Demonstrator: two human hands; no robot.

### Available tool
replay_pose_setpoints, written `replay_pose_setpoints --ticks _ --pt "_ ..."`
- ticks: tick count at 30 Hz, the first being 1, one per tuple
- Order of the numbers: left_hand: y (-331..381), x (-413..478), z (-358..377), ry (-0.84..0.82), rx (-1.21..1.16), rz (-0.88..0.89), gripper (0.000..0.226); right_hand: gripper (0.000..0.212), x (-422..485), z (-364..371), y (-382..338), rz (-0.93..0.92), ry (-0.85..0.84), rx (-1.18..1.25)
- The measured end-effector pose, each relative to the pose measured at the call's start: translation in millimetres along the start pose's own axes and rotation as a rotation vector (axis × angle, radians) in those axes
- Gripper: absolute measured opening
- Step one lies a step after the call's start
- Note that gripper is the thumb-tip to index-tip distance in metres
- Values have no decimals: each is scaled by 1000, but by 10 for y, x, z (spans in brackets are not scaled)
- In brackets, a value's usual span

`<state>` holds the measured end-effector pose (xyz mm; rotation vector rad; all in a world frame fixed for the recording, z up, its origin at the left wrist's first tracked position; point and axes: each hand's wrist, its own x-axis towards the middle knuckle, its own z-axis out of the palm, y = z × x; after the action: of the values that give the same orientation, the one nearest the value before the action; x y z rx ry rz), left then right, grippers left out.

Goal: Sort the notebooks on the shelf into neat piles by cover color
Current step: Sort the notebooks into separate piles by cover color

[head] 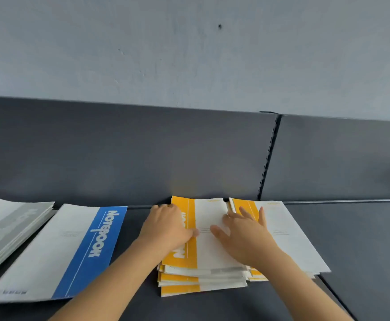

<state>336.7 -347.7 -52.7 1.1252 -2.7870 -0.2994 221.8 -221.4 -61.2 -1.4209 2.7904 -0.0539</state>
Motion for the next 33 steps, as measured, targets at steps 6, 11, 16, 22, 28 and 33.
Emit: replay_pose_setpoints --ticks 6,11,16,22,28,33 --pt "32 -130 1 141 2 7 47 64 44 115 -56 -83 38 25" --pt "-46 -130 -135 106 -479 15 59 65 21 154 -120 -142 37 104" --pt "-398 -204 -550 -38 -789 161 49 105 81 -138 -308 -310 255 240" --pt "-1120 -527 -1064 -122 -718 249 21 65 40 -660 -1257 -534 205 233" --pt "-2550 -722 -1455 96 -981 63 36 52 68 -684 -2493 -413 -51 744" --pt "-3858 -951 -1750 83 -1148 -55 51 34 126 -443 -3637 -84 -86 1318"
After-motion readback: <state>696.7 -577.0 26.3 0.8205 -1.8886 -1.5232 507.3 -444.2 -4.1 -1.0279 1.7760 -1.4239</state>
